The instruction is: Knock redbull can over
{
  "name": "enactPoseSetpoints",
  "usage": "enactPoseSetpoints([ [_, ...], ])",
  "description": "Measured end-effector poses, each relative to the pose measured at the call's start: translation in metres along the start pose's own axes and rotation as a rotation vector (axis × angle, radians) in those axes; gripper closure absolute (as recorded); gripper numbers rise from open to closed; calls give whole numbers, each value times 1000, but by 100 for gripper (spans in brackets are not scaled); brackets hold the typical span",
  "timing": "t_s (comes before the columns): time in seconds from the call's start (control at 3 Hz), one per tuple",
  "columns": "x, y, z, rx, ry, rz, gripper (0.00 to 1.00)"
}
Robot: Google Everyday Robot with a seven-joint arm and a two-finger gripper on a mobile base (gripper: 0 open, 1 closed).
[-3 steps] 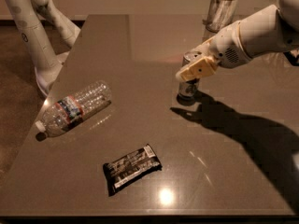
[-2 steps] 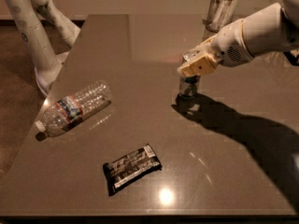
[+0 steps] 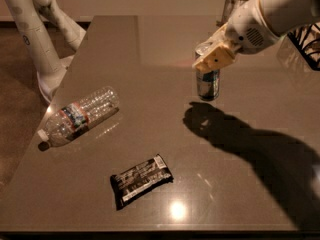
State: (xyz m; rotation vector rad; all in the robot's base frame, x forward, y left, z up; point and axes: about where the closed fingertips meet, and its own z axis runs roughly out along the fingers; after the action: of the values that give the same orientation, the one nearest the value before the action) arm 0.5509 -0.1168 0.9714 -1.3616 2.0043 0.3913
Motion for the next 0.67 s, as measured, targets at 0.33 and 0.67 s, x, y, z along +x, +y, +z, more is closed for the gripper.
enactPoseSetpoints([
  [0.33,2,15,13,-79,186,-33,100],
  [0.67,11,30,29,-163,340,-76,100],
])
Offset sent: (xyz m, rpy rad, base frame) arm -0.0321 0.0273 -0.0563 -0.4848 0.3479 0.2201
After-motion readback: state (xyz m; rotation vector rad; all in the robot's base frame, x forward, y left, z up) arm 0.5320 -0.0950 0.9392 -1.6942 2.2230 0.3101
